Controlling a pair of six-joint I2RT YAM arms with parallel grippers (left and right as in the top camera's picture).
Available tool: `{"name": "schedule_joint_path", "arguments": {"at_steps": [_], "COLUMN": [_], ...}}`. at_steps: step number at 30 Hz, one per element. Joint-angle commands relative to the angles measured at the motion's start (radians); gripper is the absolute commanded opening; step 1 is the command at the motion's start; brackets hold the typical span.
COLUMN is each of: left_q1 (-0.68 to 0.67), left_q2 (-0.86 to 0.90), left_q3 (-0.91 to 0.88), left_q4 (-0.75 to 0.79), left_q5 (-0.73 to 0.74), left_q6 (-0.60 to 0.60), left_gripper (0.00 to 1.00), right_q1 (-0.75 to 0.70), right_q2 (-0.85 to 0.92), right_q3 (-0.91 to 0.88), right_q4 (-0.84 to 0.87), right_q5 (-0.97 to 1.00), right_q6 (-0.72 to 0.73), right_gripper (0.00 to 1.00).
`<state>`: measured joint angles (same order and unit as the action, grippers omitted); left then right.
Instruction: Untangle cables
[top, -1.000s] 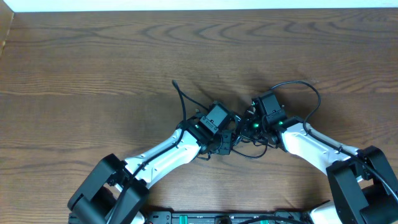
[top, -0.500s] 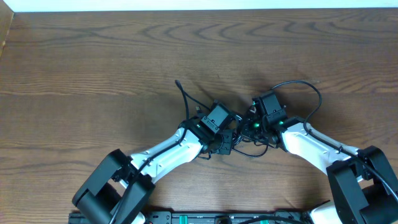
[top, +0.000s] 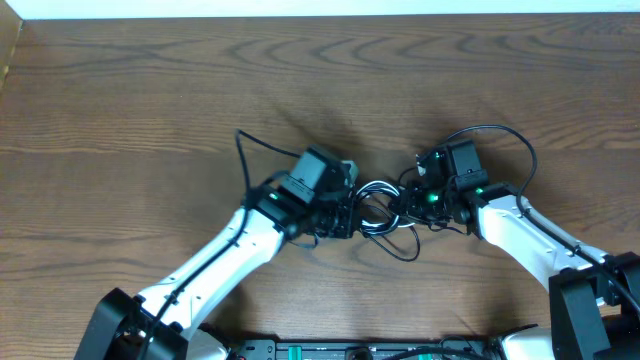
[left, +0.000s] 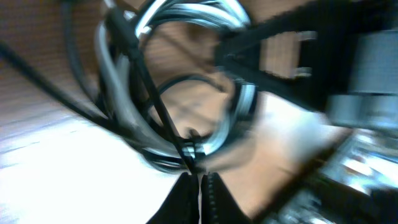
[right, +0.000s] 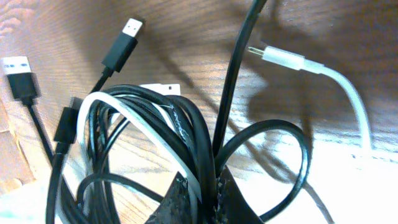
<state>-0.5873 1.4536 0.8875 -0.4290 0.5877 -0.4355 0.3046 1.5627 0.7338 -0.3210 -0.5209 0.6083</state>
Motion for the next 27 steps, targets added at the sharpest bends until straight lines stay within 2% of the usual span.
{"name": "schedule_joint_path", "arguments": {"at_steps": [1, 5, 7, 8, 12, 15, 16, 18, 20, 23, 27], "left_q1": [0.058, 0.100, 0.105, 0.105, 0.097, 0.068, 0.055, 0.028, 0.000, -0.035, -0.054], "left_q2": [-0.001, -0.001, -0.001, 0.000, 0.001, 0.006, 0.008, 0.016, 0.031, 0.076, 0.145], "left_q3": [-0.007, -0.007, -0.007, -0.007, -0.008, -0.008, -0.008, -0.008, -0.008, -0.008, -0.008], "left_q4": [0.027, 0.067, 0.072, 0.064, -0.047, -0.112, -0.123, -0.127, -0.124, -0.115, -0.079], "left_q5": [0.353, 0.497, 0.499, 0.465, 0.181, 0.014, -0.012, -0.037, -0.072, -0.136, -0.114], "left_q6": [0.091, 0.103, 0.103, 0.103, 0.102, 0.110, 0.130, 0.170, 0.196, 0.201, 0.208], "left_gripper": [0.07, 0.07, 0.08, 0.07, 0.08, 0.16, 0.17, 0.27, 0.30, 0.30, 0.30], "right_q1": [-0.010, -0.010, -0.011, -0.011, -0.011, -0.011, -0.011, -0.011, -0.011, -0.011, -0.011], "right_q2": [-0.008, -0.008, -0.008, -0.008, -0.008, -0.008, -0.008, -0.008, -0.008, -0.008, -0.008], "right_q3": [0.004, 0.004, 0.004, 0.004, 0.004, 0.004, 0.004, 0.004, 0.004, 0.004, 0.004], "right_q4": [-0.028, -0.037, -0.041, -0.042, -0.042, -0.042, -0.042, -0.041, -0.041, -0.042, -0.042], "right_q5": [0.041, 0.064, 0.076, 0.077, 0.074, 0.074, 0.074, 0.074, 0.074, 0.073, 0.073], "right_q6": [-0.049, -0.075, -0.075, -0.075, -0.075, -0.074, -0.074, -0.074, -0.074, -0.074, -0.074], "right_gripper": [0.01, 0.01, 0.01, 0.01, 0.01, 0.01, 0.01, 0.01, 0.01, 0.01, 0.01]}}
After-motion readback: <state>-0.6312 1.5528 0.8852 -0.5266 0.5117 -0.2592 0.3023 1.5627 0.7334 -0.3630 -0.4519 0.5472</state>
